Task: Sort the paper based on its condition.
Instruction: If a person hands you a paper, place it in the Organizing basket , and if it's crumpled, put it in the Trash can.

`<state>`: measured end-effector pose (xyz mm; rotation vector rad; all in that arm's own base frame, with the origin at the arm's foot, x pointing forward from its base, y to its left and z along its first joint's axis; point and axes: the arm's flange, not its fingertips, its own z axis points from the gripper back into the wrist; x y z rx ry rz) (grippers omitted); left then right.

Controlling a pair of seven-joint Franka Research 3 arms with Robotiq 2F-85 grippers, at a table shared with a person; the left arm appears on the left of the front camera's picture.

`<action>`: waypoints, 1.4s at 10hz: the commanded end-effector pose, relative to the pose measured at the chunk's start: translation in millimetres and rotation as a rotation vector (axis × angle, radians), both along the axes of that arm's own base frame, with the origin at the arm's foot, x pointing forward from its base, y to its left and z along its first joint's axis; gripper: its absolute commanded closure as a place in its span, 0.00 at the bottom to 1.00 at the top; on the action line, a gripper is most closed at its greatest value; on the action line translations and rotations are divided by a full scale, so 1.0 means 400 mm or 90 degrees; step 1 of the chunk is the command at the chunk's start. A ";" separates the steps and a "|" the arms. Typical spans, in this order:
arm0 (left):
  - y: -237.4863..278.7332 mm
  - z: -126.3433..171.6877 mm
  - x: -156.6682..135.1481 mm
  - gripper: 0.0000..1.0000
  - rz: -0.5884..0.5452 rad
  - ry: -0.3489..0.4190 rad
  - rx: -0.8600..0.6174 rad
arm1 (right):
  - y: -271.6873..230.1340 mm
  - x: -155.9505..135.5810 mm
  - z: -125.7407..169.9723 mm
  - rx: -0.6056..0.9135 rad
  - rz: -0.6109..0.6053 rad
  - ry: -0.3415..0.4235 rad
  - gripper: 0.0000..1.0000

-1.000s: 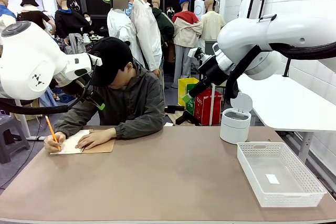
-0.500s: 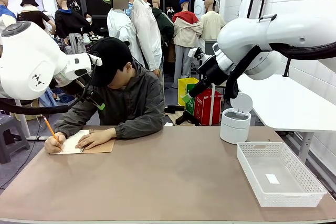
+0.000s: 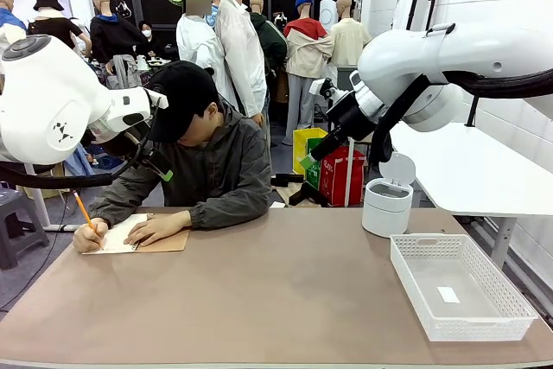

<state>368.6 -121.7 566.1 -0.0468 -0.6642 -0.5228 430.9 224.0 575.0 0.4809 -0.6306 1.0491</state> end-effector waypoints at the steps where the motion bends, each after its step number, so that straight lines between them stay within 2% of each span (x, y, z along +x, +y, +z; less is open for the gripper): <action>1: 0.003 0.002 0.000 0.00 0.001 0.004 0.000 | 0.000 0.001 -0.004 -0.006 -0.004 0.002 0.00; 14: 0.003 0.002 0.000 0.00 0.001 0.004 0.000 | 0.000 0.001 -0.004 -0.006 -0.004 0.002 0.00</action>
